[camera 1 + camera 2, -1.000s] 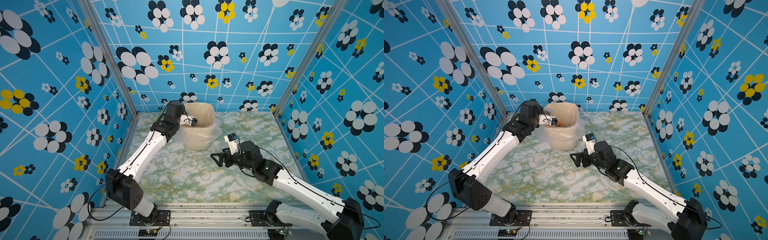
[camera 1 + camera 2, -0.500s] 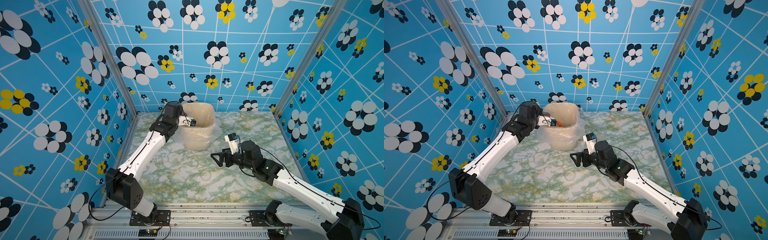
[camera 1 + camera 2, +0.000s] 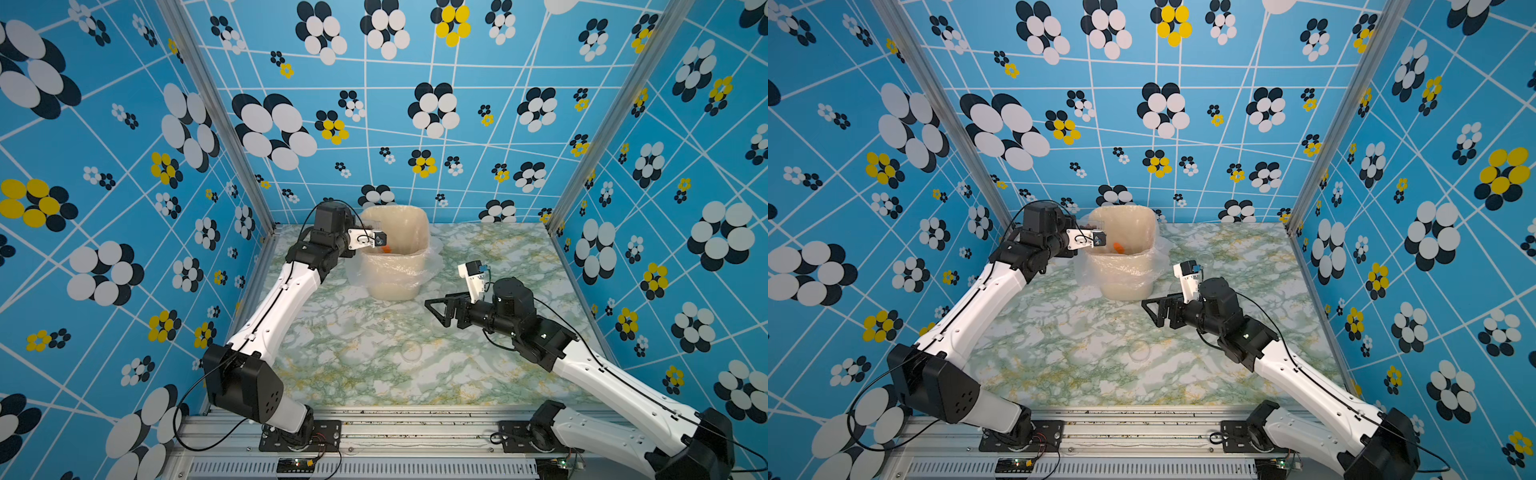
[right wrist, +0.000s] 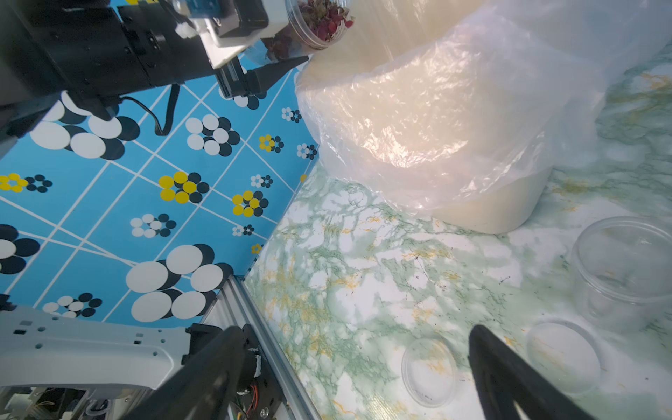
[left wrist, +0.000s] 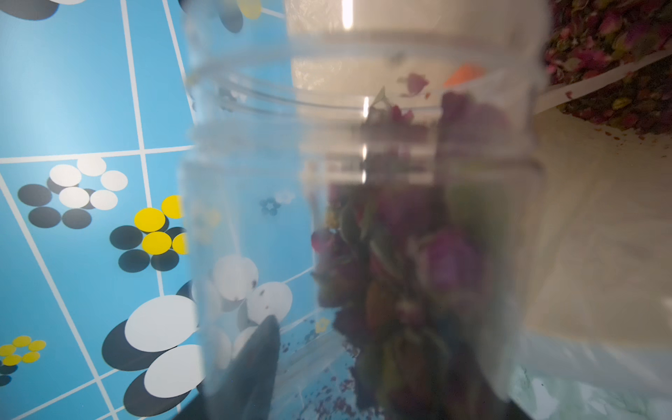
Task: Empty the moldy dried flower tea in the jars
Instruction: Pour the moldy dried flower tea into the trash bin.
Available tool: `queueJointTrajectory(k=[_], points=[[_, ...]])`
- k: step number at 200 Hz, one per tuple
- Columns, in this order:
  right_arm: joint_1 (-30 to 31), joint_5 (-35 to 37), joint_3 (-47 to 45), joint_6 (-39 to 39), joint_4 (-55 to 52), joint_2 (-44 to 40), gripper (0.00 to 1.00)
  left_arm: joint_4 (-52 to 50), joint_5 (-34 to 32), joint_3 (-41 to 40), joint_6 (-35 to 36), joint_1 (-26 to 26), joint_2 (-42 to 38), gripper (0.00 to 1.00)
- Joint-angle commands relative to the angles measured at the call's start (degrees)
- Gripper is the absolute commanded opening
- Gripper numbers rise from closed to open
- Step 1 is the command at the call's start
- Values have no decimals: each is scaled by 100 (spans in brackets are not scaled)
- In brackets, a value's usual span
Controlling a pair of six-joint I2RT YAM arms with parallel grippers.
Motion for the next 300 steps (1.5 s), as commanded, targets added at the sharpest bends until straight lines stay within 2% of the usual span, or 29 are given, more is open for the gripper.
queueJointTrajectory(k=[1, 36, 86, 132, 164, 212, 255, 300], points=[[-83, -421, 365, 279, 133, 88, 99, -120, 667, -37, -662, 144, -230, 0], [-174, -606, 683, 340, -34, 329, 99, -168, 1159, -51, -1158, 282, -223, 0], [-464, -1046, 1208, 710, 283, 698, 99, -205, 1674, -32, -1923, 341, -186, 0], [-760, -1794, 1885, 1628, 849, 1445, 84, 123, 2329, -301, -2528, 414, -374, 0], [-765, -2250, 2546, 2217, 1089, 2131, 76, 356, 2764, -472, -2763, 488, -458, 0], [-765, -2437, 3500, 2831, 1153, 3023, 61, 643, 3006, -686, -2753, 520, -501, 0], [-765, -2440, 4059, 2997, 1023, 3522, 50, 837, 3058, -831, -2551, 516, -528, 0], [-765, -2482, 4608, 2992, 723, 3895, 46, 880, 2978, -881, -2286, 506, -562, 0]])
